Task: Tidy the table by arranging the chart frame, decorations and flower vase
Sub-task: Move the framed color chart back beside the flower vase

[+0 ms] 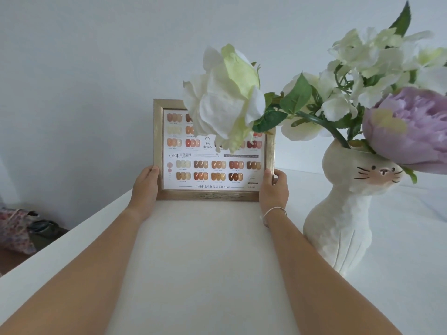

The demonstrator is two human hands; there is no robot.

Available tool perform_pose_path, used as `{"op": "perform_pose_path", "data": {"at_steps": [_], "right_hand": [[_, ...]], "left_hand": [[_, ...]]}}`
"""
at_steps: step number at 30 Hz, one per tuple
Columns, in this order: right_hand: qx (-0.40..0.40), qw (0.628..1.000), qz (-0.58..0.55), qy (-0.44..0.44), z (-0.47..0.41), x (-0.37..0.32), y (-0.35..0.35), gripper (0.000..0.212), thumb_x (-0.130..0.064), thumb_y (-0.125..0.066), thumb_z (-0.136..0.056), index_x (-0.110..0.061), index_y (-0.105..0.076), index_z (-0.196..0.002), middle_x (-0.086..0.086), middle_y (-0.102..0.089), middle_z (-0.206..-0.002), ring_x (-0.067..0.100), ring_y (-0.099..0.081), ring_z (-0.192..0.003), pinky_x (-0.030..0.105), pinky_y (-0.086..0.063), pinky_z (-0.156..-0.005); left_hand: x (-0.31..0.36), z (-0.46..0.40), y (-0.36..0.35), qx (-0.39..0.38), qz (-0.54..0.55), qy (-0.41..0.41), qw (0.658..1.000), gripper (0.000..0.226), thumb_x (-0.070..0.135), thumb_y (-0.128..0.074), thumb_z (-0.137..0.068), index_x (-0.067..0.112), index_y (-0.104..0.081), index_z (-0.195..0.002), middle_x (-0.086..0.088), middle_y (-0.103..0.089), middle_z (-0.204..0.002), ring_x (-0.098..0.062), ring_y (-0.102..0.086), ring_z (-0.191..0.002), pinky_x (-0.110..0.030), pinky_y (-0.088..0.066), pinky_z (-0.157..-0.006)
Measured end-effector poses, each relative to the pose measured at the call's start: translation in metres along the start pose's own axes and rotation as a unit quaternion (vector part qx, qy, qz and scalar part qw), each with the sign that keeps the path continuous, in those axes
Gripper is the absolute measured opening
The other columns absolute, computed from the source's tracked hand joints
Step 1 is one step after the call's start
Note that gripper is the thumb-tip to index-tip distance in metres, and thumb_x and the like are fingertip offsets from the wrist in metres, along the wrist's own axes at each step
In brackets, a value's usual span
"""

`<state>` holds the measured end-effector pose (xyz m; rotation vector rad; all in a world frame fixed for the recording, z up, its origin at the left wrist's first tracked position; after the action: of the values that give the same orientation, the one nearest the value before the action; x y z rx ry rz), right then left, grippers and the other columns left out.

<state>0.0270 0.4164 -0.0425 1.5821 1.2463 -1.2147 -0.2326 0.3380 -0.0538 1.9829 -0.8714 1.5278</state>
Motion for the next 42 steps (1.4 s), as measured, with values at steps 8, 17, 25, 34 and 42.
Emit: {"op": "perform_pose_path", "data": {"at_steps": [8, 17, 25, 34, 42], "right_hand": [[0.013, 0.999, 0.032, 0.025, 0.02, -0.004, 0.013, 0.045, -0.03, -0.042, -0.094, -0.017, -0.037, -0.136, 0.007, -0.04, -0.137, 0.02, -0.046, -0.122, 0.022, -0.031, -0.091], [-0.062, 0.994, 0.063, 0.07, 0.085, -0.02, 0.049, 0.03, -0.027, -0.044, -0.093, -0.021, -0.048, -0.122, -0.002, -0.047, -0.119, 0.015, -0.05, -0.107, 0.026, -0.038, -0.093], [-0.119, 0.986, 0.082, 0.078, 0.142, -0.029, 0.101, 0.034, -0.028, -0.045, -0.094, -0.015, -0.05, -0.124, 0.005, -0.05, -0.127, 0.019, -0.053, -0.11, 0.035, -0.043, -0.1], [-0.162, 0.979, 0.086, 0.09, 0.177, -0.034, 0.173, 0.027, -0.029, -0.047, -0.093, -0.018, -0.055, -0.116, -0.002, -0.053, -0.12, 0.014, -0.054, -0.096, 0.021, -0.041, -0.081], [-0.155, 0.976, 0.116, 0.101, 0.174, -0.033, 0.239, 0.024, -0.029, -0.048, -0.093, -0.018, -0.057, -0.112, -0.007, -0.051, -0.11, 0.012, -0.054, -0.092, 0.006, -0.039, -0.066]], "left_hand": [[0.006, 0.022, 0.012, 0.038, 0.029, 0.008, 0.999, 0.025, 0.027, -0.038, -0.092, 0.021, -0.056, -0.109, -0.001, -0.058, -0.107, -0.02, -0.055, -0.098, -0.034, -0.043, -0.085], [0.026, 0.09, 0.03, 0.042, 0.012, 0.017, 0.999, 0.024, 0.025, -0.04, -0.092, 0.024, -0.054, -0.113, -0.001, -0.055, -0.111, -0.017, -0.052, -0.1, -0.03, -0.041, -0.087], [0.047, 0.17, 0.033, 0.015, -0.036, 0.005, 0.999, 0.029, 0.023, -0.041, -0.092, 0.02, -0.056, -0.116, -0.001, -0.058, -0.111, -0.02, -0.055, -0.105, -0.037, -0.043, -0.097], [0.065, 0.238, 0.012, -0.042, -0.073, -0.009, 0.996, 0.023, 0.027, -0.044, -0.091, 0.03, -0.058, -0.108, -0.003, -0.059, -0.118, -0.023, -0.054, -0.113, -0.045, -0.042, -0.102], [0.083, 0.291, -0.034, -0.12, -0.093, -0.052, 0.987, 0.023, 0.027, -0.045, -0.094, 0.026, -0.059, -0.112, 0.0, -0.06, -0.12, -0.022, -0.055, -0.114, -0.042, -0.042, -0.102]]}}
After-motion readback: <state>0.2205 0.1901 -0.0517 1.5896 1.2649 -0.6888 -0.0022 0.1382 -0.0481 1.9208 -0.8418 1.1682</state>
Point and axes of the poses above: each hand's wrist, its own z-axis away from the middle knuckle, its own y-axis out of the back of the hand, x = y × z, the point moved 1 cm from there along -z, towards the middle knuckle
